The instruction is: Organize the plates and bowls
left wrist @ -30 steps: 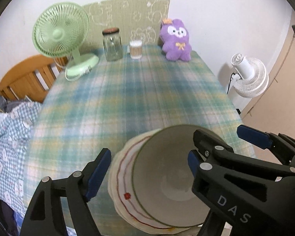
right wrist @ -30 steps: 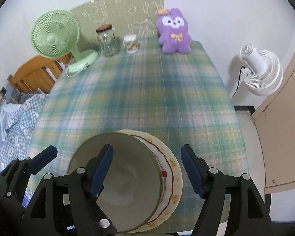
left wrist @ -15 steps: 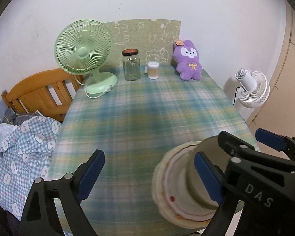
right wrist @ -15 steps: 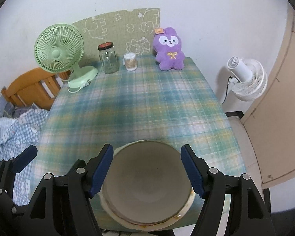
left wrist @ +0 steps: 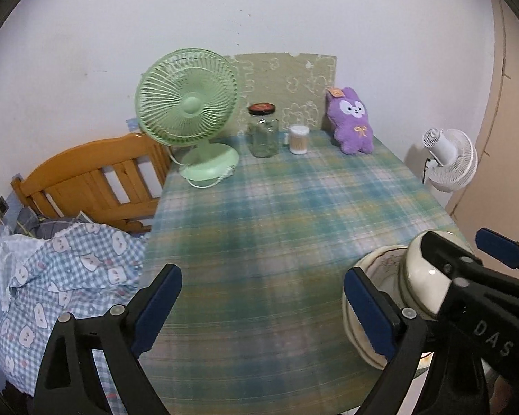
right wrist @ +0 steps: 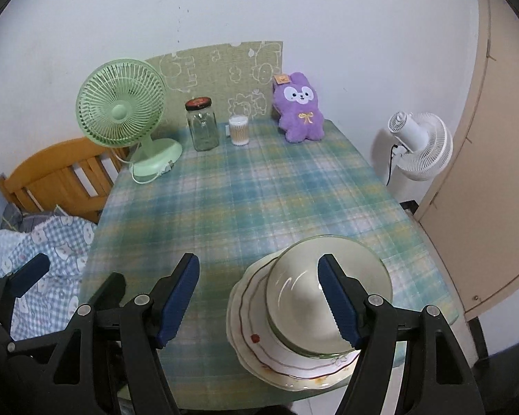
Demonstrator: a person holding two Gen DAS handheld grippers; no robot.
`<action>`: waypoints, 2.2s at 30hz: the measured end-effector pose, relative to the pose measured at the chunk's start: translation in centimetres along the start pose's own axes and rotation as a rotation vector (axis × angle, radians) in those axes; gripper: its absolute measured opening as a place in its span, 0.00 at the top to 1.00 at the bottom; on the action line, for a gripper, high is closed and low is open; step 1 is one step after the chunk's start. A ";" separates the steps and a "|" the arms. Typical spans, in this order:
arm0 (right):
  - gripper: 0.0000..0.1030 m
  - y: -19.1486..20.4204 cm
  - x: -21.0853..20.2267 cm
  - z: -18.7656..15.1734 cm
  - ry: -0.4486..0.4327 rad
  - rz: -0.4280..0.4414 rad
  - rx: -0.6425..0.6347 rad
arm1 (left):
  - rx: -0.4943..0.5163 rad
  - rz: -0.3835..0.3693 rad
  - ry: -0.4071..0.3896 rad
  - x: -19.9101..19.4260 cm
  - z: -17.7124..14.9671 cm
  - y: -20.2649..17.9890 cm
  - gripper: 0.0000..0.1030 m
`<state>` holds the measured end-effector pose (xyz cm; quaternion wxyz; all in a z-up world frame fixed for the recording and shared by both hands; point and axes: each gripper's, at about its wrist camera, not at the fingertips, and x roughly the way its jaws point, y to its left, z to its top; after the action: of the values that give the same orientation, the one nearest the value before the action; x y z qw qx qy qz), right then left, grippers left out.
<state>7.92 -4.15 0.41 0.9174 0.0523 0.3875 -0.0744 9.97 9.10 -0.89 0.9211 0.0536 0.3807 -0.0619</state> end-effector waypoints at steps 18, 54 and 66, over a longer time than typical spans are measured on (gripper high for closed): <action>0.22 -2.0 0.3 -7.7 -0.191 0.054 -0.043 | -0.048 0.080 -0.174 -0.8 -7.9 -0.5 0.01; 0.11 -3.5 -0.9 -11.7 -0.185 0.029 -0.060 | -0.105 0.101 -0.193 -2.7 -10.6 -0.4 0.00; 0.11 -4.0 -1.0 -11.4 -0.185 0.038 -0.055 | -0.102 0.108 -0.196 -3.2 -10.5 -0.8 0.00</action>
<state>-1.53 -6.19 -6.93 0.9516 0.0275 0.3019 -0.0509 0.33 10.04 -6.07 0.9574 0.0206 0.2881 0.0022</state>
